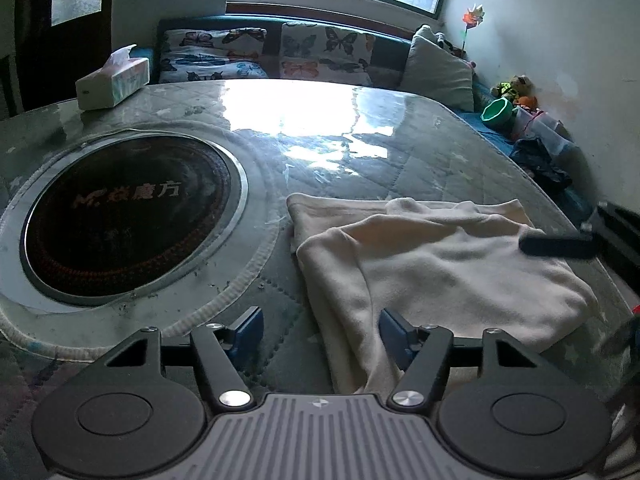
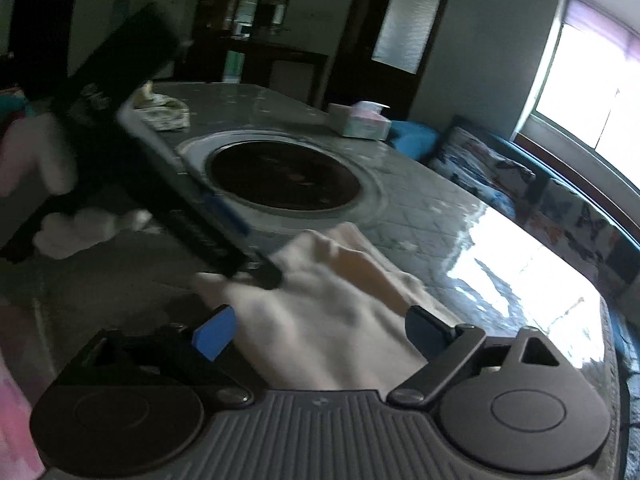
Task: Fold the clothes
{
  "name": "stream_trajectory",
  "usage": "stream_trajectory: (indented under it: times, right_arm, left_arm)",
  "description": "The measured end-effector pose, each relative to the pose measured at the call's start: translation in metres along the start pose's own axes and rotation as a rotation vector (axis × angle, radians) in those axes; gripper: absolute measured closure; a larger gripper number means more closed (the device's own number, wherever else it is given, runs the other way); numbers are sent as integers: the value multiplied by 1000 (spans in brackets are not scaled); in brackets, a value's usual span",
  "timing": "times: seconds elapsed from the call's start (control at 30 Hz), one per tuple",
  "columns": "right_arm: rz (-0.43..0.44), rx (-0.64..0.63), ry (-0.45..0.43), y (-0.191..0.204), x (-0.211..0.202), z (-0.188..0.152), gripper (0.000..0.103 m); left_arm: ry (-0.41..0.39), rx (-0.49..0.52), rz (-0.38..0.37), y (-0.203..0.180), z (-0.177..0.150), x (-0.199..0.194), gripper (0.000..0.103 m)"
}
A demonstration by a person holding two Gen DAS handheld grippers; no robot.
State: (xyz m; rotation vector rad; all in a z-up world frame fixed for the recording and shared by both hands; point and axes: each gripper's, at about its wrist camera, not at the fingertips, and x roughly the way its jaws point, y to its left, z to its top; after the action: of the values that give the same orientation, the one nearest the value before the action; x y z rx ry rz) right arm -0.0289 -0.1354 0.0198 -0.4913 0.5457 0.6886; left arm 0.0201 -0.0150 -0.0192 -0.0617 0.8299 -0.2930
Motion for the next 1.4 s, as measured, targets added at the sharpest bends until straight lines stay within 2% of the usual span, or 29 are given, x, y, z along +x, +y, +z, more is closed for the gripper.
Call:
stream_trajectory:
  times: [0.3, 0.37, 0.5, 0.87, 1.27, 1.4]
  right_arm:
    - [66, -115, 5, 36, 13, 4, 27]
    - [71, -132, 15, 41, 18, 5, 34]
    - [69, -157, 26, 48, 25, 7, 39]
    - [52, -207, 50, 59, 36, 7, 62]
    - [74, -120, 44, 48, 36, 9, 80]
    - [85, -78, 37, 41, 33, 9, 84]
  left_arm:
    - [-4, 12, 76, -1, 6, -4, 35]
    - [-1, 12, 87, -1, 6, -4, 35]
    - [3, 21, 118, -2, 7, -3, 34]
    - [7, 29, 162, -3, 9, -3, 29]
    - [11, -6, 173, 0, 12, -4, 23]
    - [13, -21, 173, 2, 13, -4, 22]
